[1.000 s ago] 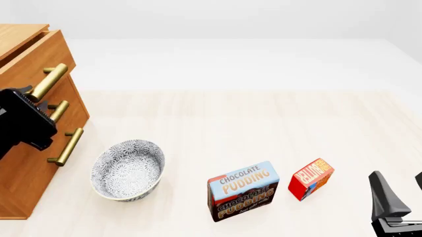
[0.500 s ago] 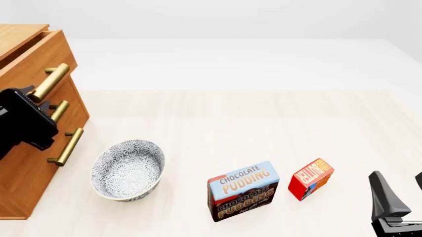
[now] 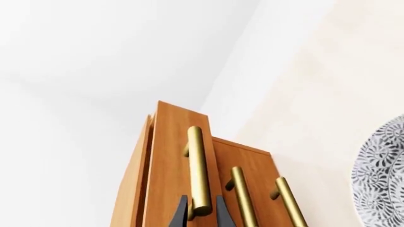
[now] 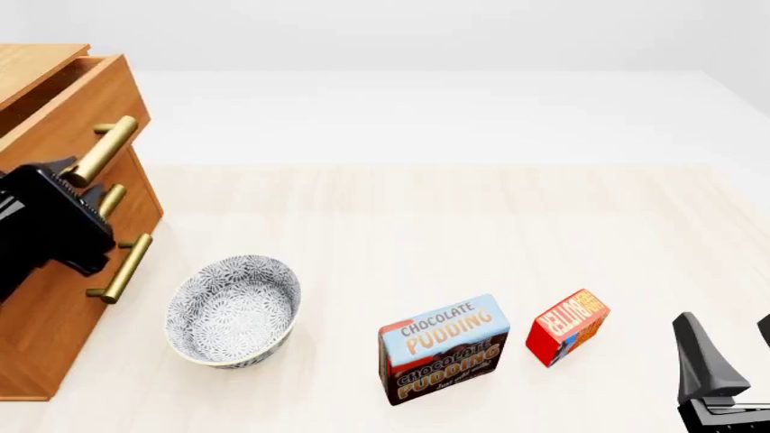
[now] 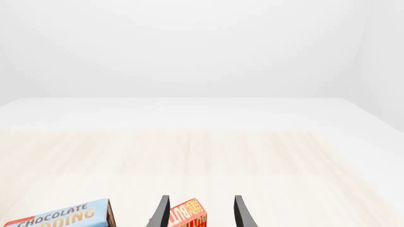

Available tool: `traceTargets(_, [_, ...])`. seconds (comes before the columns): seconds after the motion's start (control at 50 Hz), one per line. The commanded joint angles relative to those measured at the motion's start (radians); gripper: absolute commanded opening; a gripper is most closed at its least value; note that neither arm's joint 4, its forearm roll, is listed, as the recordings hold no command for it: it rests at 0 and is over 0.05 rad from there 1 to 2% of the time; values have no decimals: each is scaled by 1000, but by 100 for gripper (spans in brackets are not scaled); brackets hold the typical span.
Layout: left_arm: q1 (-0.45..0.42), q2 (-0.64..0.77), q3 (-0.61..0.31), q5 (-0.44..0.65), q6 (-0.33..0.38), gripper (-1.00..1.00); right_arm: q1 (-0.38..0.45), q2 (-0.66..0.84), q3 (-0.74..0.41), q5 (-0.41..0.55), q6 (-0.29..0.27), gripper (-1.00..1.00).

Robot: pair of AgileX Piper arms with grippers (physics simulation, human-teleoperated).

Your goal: Put the butter at the back in the top drawer of the cabinet and close it.

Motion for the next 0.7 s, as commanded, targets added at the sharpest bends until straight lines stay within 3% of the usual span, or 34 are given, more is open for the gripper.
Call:
traceTargets(0.02, [-41, 53, 9, -22, -2, -100, 0, 0, 0, 0, 0, 100])
traceTargets(0.4, [-106, 177, -57, -67, 4, -100, 0, 0, 0, 0, 0, 100])
traceTargets(0.7, [-170, 194, -96, -54, 9, -100, 0, 0, 0, 0, 0, 100])
